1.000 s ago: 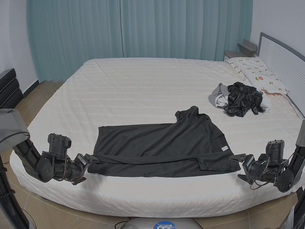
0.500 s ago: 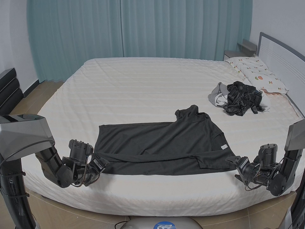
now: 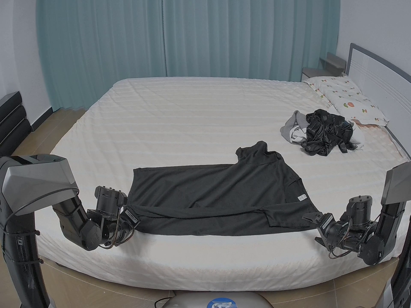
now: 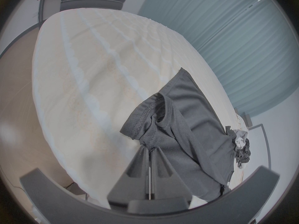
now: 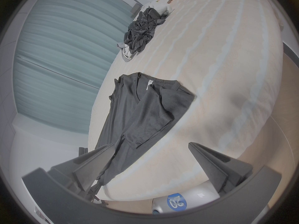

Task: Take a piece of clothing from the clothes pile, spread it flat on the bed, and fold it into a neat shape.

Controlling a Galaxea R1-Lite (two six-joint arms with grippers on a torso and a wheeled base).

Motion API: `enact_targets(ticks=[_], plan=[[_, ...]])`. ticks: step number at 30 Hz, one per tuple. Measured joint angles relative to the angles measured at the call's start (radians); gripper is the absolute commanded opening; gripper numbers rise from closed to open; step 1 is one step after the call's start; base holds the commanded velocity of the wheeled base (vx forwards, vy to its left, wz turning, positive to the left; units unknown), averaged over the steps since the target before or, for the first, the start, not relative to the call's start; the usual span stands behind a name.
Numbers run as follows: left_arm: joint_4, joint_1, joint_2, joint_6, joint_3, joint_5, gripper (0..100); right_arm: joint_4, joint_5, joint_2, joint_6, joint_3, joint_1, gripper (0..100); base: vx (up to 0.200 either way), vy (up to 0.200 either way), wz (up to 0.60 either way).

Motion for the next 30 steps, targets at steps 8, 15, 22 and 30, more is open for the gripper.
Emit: enact_targets(ticks=[8,15,22,30], plan=[[-0.004,0.001,-0.004,-0.027,0.007,0.003,0,-0.004,-0.059,0.059,0.025,-0.043,0.015,100,0.000,0.000,0.00],[-0.006,0.014,-0.008,-0.045,0.007,-0.007,0,-0.074,-0.104,0.145,0.025,-0.089,0.037,100,0.000,0.000,0.00],[-0.006,0.021,-0.010,-0.048,0.006,-0.011,0,-0.094,-0.128,0.207,0.021,-0.146,0.043,100,0.000,0.000,0.00],[-0.006,0.022,-0.010,-0.048,0.006,-0.025,0,-0.142,-0.177,0.254,0.001,-0.191,0.040,0,0.000,0.000,0.00]])
